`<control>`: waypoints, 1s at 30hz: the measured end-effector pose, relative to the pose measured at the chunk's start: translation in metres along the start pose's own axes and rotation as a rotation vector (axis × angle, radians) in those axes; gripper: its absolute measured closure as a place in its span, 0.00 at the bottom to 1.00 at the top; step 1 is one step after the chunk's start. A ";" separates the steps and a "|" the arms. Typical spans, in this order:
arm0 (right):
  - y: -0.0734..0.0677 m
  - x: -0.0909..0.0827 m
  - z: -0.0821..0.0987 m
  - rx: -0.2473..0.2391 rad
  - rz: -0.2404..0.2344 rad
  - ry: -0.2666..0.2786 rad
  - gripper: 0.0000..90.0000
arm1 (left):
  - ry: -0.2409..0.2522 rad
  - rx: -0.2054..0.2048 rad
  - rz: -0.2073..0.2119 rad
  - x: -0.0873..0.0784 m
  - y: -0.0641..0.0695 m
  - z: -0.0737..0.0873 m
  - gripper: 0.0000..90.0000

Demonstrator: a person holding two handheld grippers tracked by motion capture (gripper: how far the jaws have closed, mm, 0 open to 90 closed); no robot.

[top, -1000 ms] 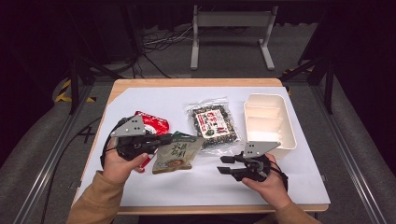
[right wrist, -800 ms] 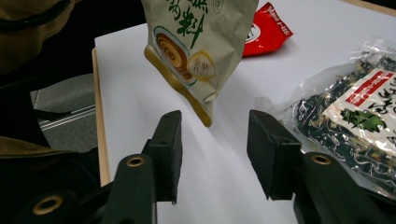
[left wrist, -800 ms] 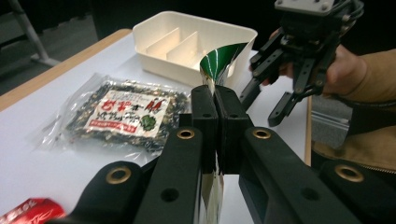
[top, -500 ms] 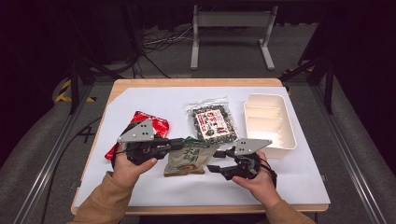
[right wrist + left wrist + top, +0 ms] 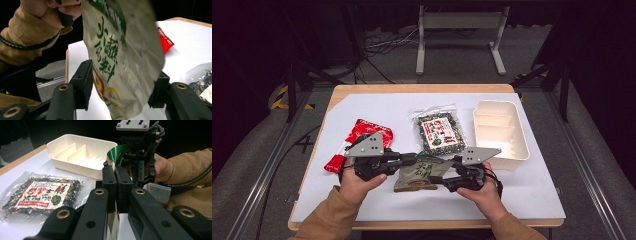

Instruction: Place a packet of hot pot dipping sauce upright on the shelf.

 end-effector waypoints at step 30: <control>-0.009 -0.003 -0.008 -0.043 -0.057 -0.108 0.99 | 0.022 -0.008 -0.004 -0.002 -0.002 -0.001 0.92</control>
Point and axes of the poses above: each handheld gripper's, and its own axes: x roughly forward along the jaws, z roughly out of its underside, y roughly to its right, the point moved 9 cm from there along x, roughly forward along the jaws, and after that the axes turned 1 degree about z, right-handed, at the moved point
